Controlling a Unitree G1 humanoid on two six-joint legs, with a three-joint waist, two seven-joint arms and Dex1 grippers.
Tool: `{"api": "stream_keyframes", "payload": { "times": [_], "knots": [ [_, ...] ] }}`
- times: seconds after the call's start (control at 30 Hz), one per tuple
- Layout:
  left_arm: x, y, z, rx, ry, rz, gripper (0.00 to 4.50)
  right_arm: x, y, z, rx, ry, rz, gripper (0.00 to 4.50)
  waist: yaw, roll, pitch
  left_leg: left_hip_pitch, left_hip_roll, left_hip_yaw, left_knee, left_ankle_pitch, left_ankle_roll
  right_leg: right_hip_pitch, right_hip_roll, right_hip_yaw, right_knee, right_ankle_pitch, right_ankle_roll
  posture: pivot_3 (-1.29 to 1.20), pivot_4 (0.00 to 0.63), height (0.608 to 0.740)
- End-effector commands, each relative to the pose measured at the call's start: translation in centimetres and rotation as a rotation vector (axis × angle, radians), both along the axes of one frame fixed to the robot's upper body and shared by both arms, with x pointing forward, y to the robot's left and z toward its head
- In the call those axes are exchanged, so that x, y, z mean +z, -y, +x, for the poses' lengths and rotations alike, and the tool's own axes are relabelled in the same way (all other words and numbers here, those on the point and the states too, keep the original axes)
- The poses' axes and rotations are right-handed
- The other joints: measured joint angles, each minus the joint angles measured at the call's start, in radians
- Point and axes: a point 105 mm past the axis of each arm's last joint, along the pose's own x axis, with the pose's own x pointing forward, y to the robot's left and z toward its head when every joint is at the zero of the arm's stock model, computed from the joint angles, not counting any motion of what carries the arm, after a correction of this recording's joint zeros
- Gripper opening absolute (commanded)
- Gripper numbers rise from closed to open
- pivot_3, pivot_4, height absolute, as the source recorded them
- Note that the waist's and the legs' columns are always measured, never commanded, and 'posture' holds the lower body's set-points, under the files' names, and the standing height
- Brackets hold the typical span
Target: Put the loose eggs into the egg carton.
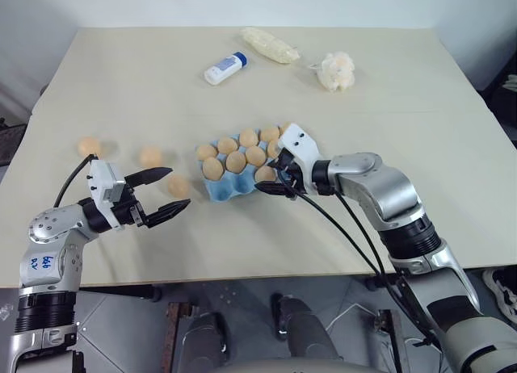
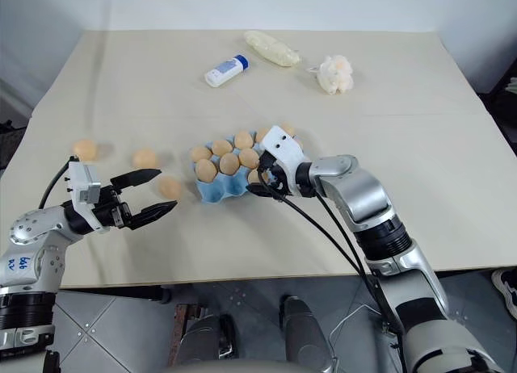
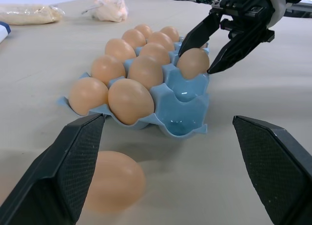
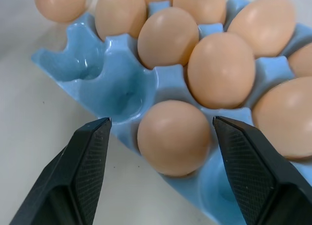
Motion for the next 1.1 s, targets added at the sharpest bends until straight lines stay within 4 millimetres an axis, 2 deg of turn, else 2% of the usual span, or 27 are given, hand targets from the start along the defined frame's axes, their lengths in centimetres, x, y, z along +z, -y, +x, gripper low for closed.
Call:
{"api": "stream_keyframes", "payload": {
  "times": [0.03,0.1,0.23,0.33,0.47,0.63,0.7,1.1],
  "knots": [
    [1.1,-0.1,-0.3,0.004,0.058,-0.013,4.5,0.6,-0.5,0.0,0.022,0.029,-0.006,3.11,0.0,0.0,0.0,0.0,0.0,0.0,0.0,0.0,0.0,0.0,0.0,0.0,0.0,0.0,0.0,0.0,0.15,0.74],
    [1.1,-0.1,-0.4,0.006,0.059,-0.014,4.5,0.7,-0.6,-0.1,0.028,0.033,-0.003,2.67,0.0,0.0,0.0,0.0,0.0,0.0,0.0,0.0,0.0,0.0,0.0,0.0,0.0,0.0,0.0,0.0,0.15,0.74],
    [1.2,-0.1,-0.3,0.01,0.061,-0.014,4.5,0.9,-0.6,-0.2,0.035,0.042,-0.004,1.49,0.0,0.0,0.0,0.0,0.0,0.0,0.0,0.0,0.0,0.0,0.0,0.0,0.0,0.0,0.0,0.0,0.15,0.74],
    [1.2,-0.1,-0.3,0.01,0.061,-0.014,4.5,1.2,-0.5,-0.1,0.039,0.063,-0.003,1.11,0.0,0.0,0.0,0.0,0.0,0.0,0.0,0.0,0.0,0.0,0.0,0.0,0.0,0.0,0.0,0.0,0.15,0.74],
    [1.2,-0.1,-0.1,0.009,0.063,-0.015,4.5,1.8,-0.5,0.0,0.035,0.087,0.015,1.11,0.0,0.0,0.0,0.0,0.0,0.0,0.0,0.0,0.0,0.0,0.0,0.0,0.0,0.0,0.0,0.0,0.15,0.74],
    [1.2,-0.1,-0.1,0.008,0.061,-0.015,4.5,4.4,-0.5,-0.2,0.037,0.118,0.096,1.11,0.0,0.0,0.0,0.0,0.0,0.0,0.0,0.0,0.0,0.0,0.0,0.0,0.0,0.0,0.0,0.0,0.15,0.74],
    [1.2,-0.1,-0.1,0.006,0.06,-0.015,4.5,4.7,-0.3,-0.3,0.033,0.12,0.105,1.11,0.0,0.0,0.0,0.0,0.0,0.0,0.0,0.0,0.0,0.0,0.0,0.0,0.0,0.0,0.0,0.0,0.15,0.74],
    [1.2,0.0,0.1,0.005,0.06,-0.015,4.5,3.7,4.2,0.4,-0.079,0.102,0.002,1.11,0.0,0.0,0.0,-0.001,0.0,0.0,0.0,-0.001,0.0,0.0,0.0,0.0,-0.001,0.0,0.0,0.0,0.15,0.74]
  ]
}}
